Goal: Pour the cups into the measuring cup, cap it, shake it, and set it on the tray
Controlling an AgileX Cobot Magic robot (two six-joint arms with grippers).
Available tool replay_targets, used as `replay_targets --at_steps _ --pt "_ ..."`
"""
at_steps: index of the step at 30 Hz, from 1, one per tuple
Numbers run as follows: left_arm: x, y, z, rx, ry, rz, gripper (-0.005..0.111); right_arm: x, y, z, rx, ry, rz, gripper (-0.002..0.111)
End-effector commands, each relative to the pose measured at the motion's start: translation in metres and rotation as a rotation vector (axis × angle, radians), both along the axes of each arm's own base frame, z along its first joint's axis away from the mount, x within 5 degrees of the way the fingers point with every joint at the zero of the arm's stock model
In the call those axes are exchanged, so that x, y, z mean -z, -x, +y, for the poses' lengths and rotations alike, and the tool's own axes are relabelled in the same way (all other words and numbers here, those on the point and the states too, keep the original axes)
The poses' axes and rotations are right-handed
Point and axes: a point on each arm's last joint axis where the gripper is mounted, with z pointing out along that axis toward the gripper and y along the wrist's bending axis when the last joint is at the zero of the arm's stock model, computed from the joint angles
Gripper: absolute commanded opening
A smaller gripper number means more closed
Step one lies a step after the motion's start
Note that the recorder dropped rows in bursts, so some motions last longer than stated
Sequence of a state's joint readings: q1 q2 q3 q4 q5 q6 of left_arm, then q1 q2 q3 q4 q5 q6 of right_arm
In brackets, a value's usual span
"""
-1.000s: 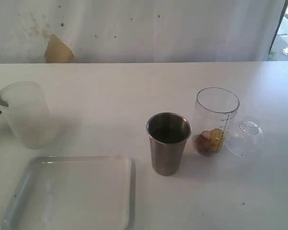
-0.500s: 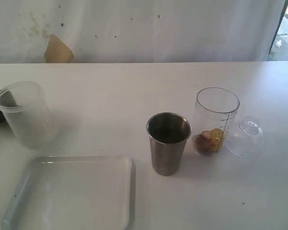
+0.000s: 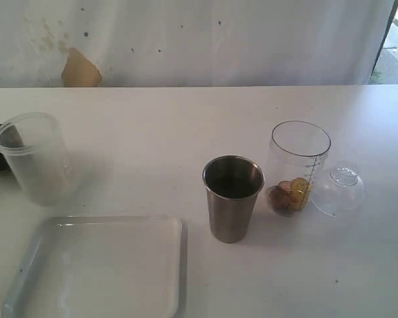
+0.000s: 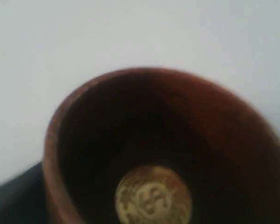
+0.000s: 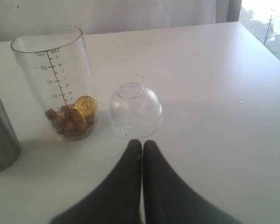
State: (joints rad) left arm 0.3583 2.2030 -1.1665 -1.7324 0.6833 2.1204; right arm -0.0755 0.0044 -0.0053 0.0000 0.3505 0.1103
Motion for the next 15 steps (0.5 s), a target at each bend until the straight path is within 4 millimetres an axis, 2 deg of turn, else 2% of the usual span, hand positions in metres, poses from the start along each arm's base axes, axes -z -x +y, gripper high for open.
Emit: replay_targets --at_steps 1,5,7,12,15 --pt "0.017 0.005 0.008 -0.046 -0.108 0.090 0.105 0.002 0.000 0.000 0.004 0.000 0.001 0.000" --pt "0.014 0.004 0.009 -0.065 -0.094 0.094 0.105 0.002 0.000 0.000 0.004 0.000 0.001 0.000" --pt "0.003 0.003 0.009 -0.068 -0.093 0.074 0.105 0.002 0.000 0.000 0.004 0.000 0.001 0.000" --pt "-0.040 0.002 0.005 -0.047 -0.071 -0.025 0.105 0.002 0.000 0.000 0.004 0.000 0.001 0.000" --pt "-0.056 0.002 0.002 -0.036 -0.046 -0.063 0.105 0.002 0.000 0.000 0.004 0.000 0.001 0.000"
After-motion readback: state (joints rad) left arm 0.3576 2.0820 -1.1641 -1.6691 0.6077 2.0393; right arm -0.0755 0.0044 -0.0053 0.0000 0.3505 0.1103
